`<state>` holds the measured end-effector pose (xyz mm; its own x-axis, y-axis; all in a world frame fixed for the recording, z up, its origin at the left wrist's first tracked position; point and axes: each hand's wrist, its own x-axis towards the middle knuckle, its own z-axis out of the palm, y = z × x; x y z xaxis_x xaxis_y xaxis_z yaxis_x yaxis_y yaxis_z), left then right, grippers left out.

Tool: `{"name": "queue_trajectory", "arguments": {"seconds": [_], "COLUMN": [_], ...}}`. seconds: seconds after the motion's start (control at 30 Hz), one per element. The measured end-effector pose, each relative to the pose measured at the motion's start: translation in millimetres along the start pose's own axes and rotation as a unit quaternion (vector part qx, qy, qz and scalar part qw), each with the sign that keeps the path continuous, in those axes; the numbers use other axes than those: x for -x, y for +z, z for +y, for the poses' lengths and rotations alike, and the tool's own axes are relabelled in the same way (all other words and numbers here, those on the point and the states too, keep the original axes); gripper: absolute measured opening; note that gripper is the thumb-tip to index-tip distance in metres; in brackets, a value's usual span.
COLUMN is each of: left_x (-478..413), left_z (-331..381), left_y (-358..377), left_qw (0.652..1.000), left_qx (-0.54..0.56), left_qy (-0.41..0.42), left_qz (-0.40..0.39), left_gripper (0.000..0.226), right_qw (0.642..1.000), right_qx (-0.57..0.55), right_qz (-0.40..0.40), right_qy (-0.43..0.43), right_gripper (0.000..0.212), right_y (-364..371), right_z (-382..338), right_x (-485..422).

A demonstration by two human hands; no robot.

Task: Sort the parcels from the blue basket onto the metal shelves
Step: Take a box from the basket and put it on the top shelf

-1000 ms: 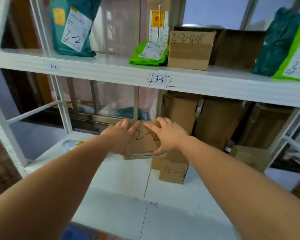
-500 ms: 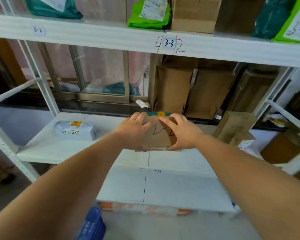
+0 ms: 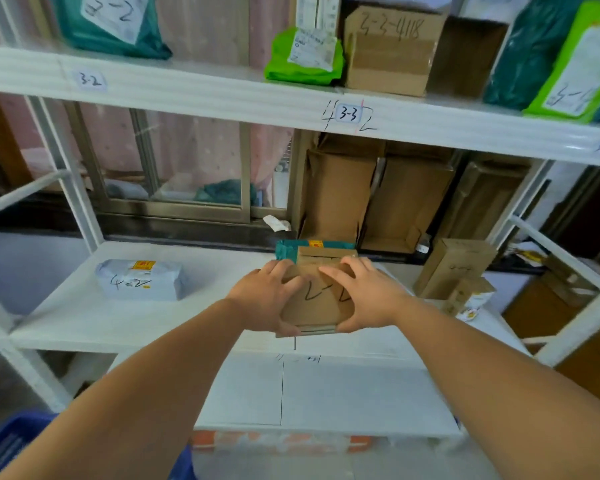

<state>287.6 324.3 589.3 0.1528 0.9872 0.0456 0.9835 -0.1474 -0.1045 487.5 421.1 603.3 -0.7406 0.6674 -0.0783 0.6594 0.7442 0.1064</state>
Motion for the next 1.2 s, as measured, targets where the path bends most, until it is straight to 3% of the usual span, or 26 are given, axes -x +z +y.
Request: {"name": "queue_trajectory", "arguments": {"seconds": [0.27,0.47,0.6,0.8,1.03,1.2], "left_x": [9,28,40,67,90,103], "left_z": [-29,-37,-43,-46,-53,-58], "left_y": [-106,-185,-227,-283,-349,-382], "left_qw": [0.994,0.98,0.953,0.91,0.867,0.814], "left_qx": [-0.083,-0.162,-0.247,-0.3,-0.341,-0.382], "left_qy": [-0.015,-0.032,-0.046,-0.074,-0.111,-0.101], "left_qz": [0.063,0.111,0.168,0.277,0.348,0.426], "left_gripper": [0.099,0.106,0.102,0.105,0.106,0.107], "right_qw": [0.985,0.968,0.953,0.913,0.865,0.823], "right_qx": [0.107,0.124,0.124,0.16,0.203,0.226], "right_qz": [0.134,0.214,0.272,0.375,0.459,0.521], "right_qy": [-0.023,-0.036,-0.036,-0.025,-0.011,0.023], "right_gripper": [0.108,0.11,0.108,0.106,0.107,0.107], "right_y": [-101,-172,-217,-274,-338,-375], "right_z": [-7,-16,-25,-40,-54,-63], "right_x": [4,19,29,46,60,70]}}
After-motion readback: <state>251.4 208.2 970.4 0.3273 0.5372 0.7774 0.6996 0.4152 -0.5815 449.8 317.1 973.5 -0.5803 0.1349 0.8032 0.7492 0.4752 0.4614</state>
